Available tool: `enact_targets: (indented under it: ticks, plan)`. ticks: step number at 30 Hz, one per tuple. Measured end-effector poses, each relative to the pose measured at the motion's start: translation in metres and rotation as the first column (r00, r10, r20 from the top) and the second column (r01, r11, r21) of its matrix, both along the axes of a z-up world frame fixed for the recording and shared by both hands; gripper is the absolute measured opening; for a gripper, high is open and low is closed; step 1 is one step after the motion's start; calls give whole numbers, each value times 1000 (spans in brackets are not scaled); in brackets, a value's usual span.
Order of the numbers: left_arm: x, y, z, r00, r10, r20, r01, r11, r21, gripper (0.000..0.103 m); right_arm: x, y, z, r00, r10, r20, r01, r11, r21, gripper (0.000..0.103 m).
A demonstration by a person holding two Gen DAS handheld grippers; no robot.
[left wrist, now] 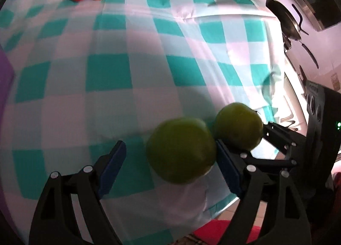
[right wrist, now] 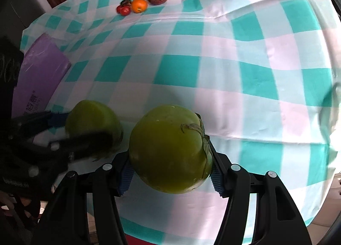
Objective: Organize fruits
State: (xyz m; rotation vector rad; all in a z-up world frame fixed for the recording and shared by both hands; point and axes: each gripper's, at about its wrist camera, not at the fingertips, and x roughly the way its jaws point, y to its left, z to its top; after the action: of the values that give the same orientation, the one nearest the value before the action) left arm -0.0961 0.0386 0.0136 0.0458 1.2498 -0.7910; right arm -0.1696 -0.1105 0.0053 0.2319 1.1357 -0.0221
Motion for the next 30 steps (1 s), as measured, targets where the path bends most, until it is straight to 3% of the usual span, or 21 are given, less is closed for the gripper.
enact_targets:
  ticks: [6,11,15,26,28,30]
  plan:
    - [-13,-9,-2,988,-102,114,93,993,77,85,-3,-3,0,998,58,7,-58,998,-1,59]
    - [4,-9,-1,987,-15,161,-3,993,114,85,-5,-5,0,997,75,18,-75,997,4,59]
    - [24,-10,-6,983,-1,182,-27,988,151,86,-6,-6,0,997,78,26,-78,997,15,59]
    - [56,-59,-6,983,-14,182,-11,990,138,85,-10,-11,-1,995,91,39,-93,995,33,60]
    - [64,-69,-7,985,-18,169,-4,991,131,79,-11,-11,-1,995,91,42,-92,995,38,60]
    - [70,-79,-9,988,-45,147,27,993,119,62,-11,-12,-1,995,91,44,-93,995,41,60]
